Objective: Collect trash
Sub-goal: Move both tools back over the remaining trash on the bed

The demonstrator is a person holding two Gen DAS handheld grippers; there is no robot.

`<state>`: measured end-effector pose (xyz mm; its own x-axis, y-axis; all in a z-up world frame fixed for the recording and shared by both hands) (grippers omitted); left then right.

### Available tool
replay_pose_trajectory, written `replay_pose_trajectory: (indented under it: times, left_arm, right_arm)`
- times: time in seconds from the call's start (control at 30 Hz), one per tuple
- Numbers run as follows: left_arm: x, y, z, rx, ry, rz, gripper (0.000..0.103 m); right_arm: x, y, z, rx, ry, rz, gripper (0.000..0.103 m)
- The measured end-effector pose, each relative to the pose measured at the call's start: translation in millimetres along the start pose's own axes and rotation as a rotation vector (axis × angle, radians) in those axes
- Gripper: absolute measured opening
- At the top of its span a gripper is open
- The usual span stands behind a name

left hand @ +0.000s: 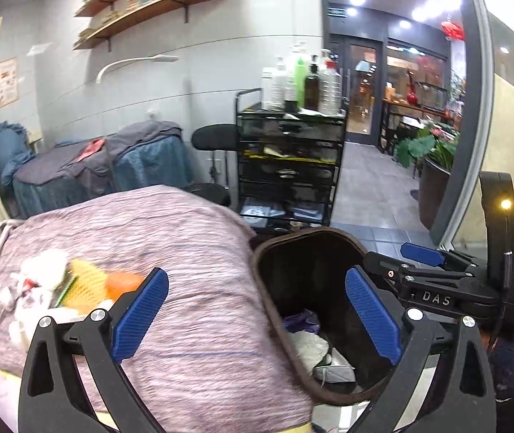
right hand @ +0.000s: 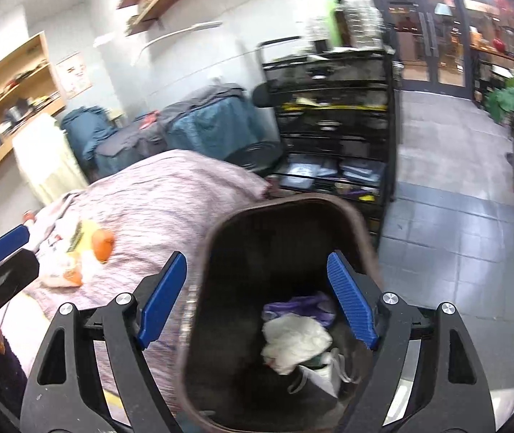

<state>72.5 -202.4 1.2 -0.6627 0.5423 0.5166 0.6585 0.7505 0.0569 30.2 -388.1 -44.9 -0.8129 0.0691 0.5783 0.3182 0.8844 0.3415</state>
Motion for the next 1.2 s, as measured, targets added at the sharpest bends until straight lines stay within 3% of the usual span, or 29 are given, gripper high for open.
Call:
replay_pose_trajectory:
  times: [0.53,0.83,1.03,1.2]
  left_arm:
    - [49.6,117.8,37.1,0.128,0.02,-0.197,0.097]
    - [73.8,193.7,67.5,0.22,0.056,-0.304,0.097]
    - [69.4,233.1,82.2,0.251,0.108,-0.317,0.093]
    - [62.7,247.7,91.5,0.267,0.147,-0.33,0.092]
  right_arm:
    - [-37.2,139.9,13.3,0.209,0.105,-0.306,0.08]
    - [-54.0,208.8,17.5,0.334,0.155,-0.378,0.08]
    - [-81.8,242.8,21.4,0.412,0.223,-0.384,0.08]
    - [-108.5,279.7,33.9,0.585,0.308,-0.415,0.08]
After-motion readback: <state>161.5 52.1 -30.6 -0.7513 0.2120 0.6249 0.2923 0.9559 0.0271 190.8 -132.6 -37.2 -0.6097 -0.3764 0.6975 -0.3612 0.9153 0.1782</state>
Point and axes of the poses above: each gripper's, at about its wrist camera, not at the fingertips, and x roughly against the way its jaws point, y to its left, z to its underside, the point moved 2 cm from there along -x, roughly the way its jaws point, and after that the axes turned 2 degrees about -x, right-handed, at the moved point
